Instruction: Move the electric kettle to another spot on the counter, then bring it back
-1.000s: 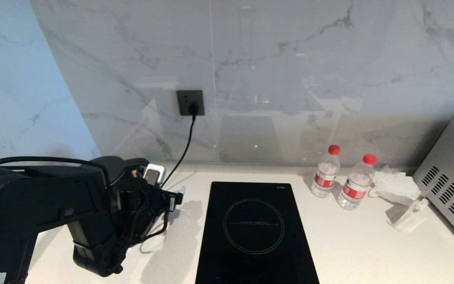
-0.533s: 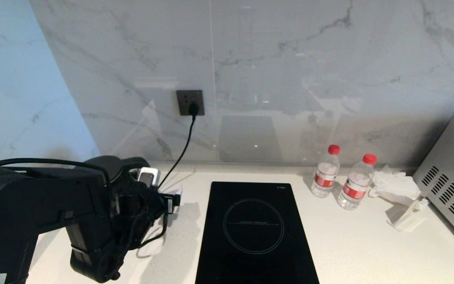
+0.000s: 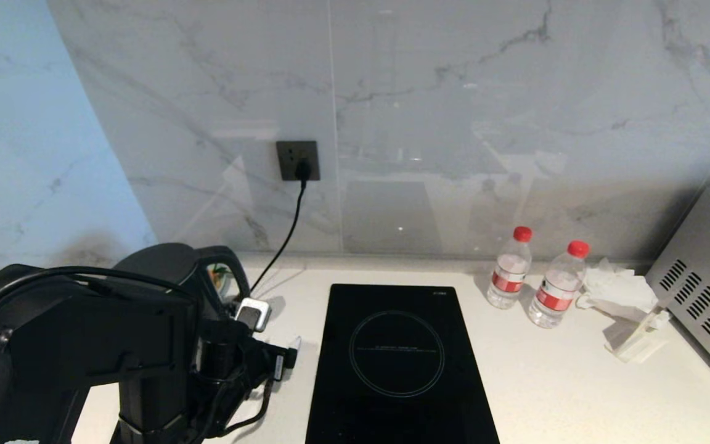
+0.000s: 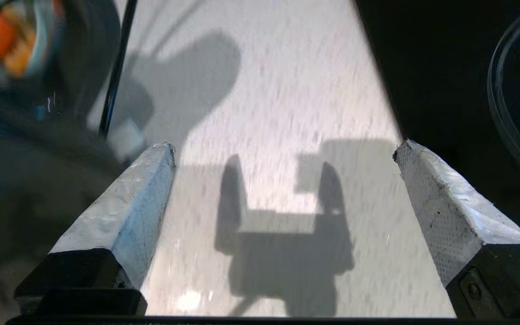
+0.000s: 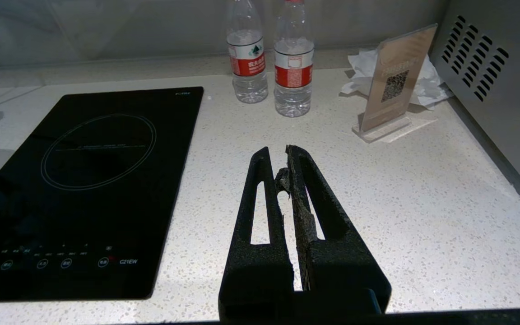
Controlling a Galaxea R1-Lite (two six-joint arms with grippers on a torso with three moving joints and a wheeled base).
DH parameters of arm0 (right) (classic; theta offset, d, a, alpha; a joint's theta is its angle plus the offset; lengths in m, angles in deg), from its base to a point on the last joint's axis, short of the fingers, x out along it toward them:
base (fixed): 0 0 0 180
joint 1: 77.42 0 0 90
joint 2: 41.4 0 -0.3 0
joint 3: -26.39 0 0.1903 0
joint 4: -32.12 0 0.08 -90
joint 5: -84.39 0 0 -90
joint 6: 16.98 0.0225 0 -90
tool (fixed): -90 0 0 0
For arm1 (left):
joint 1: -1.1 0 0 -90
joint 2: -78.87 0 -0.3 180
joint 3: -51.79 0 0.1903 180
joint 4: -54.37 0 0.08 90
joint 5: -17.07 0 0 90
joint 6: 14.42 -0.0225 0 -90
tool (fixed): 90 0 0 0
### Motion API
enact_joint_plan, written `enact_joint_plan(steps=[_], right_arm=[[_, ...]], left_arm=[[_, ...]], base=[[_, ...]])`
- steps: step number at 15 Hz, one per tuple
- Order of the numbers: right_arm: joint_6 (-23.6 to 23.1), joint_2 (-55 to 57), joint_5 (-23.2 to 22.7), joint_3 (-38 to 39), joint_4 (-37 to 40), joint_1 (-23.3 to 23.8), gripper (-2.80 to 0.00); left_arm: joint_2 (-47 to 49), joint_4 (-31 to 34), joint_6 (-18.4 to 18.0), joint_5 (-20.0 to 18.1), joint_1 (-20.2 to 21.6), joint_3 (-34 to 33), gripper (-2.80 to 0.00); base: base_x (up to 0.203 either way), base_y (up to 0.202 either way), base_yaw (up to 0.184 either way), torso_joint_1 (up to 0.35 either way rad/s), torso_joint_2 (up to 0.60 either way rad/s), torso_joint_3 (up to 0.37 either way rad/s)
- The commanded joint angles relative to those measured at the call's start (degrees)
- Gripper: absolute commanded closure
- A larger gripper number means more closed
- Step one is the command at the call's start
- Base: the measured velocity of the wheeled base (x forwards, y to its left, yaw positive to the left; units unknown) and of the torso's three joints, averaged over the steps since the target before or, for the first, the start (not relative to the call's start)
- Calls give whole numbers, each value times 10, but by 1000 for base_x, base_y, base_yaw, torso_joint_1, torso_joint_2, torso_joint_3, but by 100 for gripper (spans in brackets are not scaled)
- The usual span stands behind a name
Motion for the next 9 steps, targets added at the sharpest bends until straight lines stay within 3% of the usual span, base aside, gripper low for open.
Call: enact_joint_plan(steps=[1, 5, 9], right_arm=[[0, 0, 0, -1, 0, 0, 0], [0, 0, 0, 0, 0, 0, 0], [0, 0, 0, 0, 0, 0, 0]], left_arm=[[2, -5, 0, 2, -7, -16, -280], [13, -5, 4, 58, -29, -13, -280], [26, -5, 56, 178, -120, 16, -280]], base=[[0, 0, 0, 0, 0, 0], [0, 0, 0, 0, 0, 0], [0, 0, 0, 0, 0, 0]])
